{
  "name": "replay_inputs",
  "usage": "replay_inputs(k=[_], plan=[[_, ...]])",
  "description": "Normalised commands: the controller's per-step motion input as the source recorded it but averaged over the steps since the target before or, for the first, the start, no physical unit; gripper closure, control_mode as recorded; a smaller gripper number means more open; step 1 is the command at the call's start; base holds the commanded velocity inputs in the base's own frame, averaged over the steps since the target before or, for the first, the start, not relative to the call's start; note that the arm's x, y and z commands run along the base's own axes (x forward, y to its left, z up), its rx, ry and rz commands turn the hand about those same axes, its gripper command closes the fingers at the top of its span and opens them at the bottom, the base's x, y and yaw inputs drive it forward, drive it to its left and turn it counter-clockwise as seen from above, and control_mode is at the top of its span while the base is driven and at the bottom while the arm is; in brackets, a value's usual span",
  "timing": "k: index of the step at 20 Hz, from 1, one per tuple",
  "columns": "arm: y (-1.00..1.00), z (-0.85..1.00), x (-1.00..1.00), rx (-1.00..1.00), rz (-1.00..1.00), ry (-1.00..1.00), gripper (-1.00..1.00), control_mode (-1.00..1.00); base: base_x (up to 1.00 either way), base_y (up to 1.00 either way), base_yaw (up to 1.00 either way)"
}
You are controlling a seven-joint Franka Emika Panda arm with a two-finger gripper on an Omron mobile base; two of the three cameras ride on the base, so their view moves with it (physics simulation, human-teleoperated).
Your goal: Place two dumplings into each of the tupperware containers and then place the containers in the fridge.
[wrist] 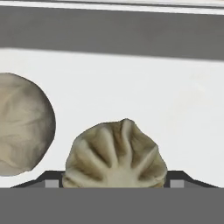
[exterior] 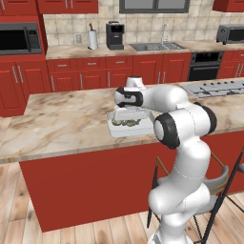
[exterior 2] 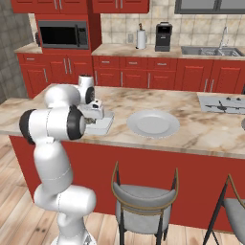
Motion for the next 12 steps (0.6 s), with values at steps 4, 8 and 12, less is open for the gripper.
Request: replay_inputs(k=[4,8,12], plan=[[0.0,-0.02,0.05,0.0,0.0,0.0,-1.0,-1.0,0.0,0.0,0.0],[0.0,0.0,0.0,0.0,0.0,0.0,-1.0,-1.0,0.0,0.0,0.0],[0.0,0.31,0.0,0.0,0.0,0.0,-1.0,-1.0,0.0,0.0,0.0]])
